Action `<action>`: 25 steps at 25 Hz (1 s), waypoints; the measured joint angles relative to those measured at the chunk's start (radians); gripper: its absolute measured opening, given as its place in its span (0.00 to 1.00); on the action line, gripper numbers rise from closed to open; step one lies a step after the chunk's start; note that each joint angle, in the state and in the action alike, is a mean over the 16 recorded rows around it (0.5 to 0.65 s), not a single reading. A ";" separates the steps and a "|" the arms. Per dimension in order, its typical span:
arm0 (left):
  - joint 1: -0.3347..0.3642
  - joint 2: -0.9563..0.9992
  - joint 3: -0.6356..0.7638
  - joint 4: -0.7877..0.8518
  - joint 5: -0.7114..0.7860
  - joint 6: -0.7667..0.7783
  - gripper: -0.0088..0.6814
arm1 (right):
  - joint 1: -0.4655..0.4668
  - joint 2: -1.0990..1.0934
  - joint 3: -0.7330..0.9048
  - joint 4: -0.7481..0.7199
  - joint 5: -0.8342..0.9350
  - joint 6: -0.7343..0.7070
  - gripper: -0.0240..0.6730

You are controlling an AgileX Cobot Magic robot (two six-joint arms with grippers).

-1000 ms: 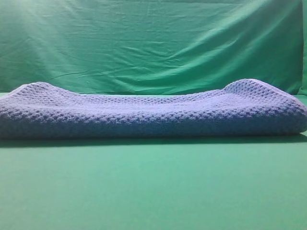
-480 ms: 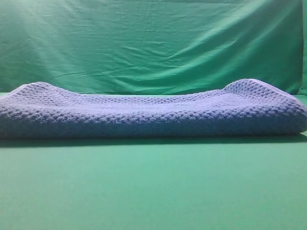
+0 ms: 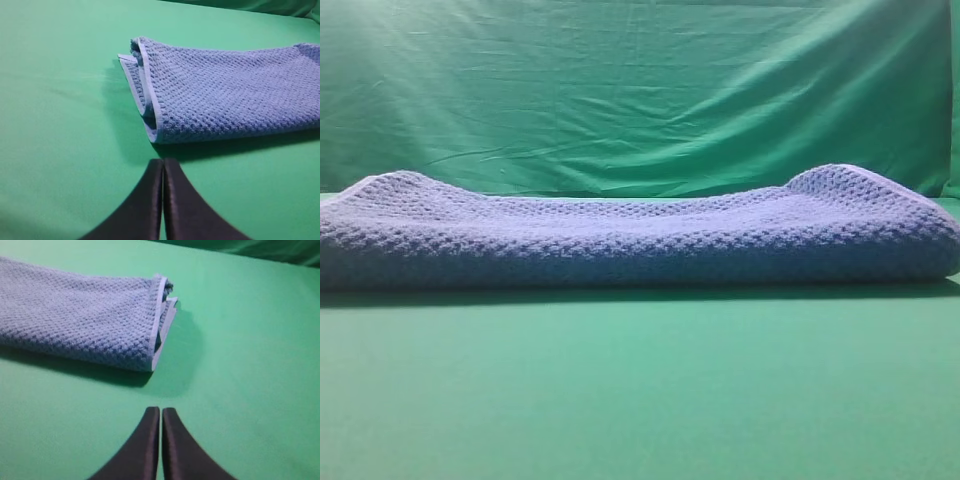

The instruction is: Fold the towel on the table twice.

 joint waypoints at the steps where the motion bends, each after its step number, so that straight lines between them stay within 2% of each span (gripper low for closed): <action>1: 0.000 0.000 0.004 0.000 -0.007 -0.001 0.01 | 0.000 0.000 0.006 -0.003 -0.005 0.000 0.03; 25: 0.002 0.000 0.016 0.029 -0.066 0.088 0.01 | -0.002 0.000 0.031 -0.012 -0.052 0.000 0.03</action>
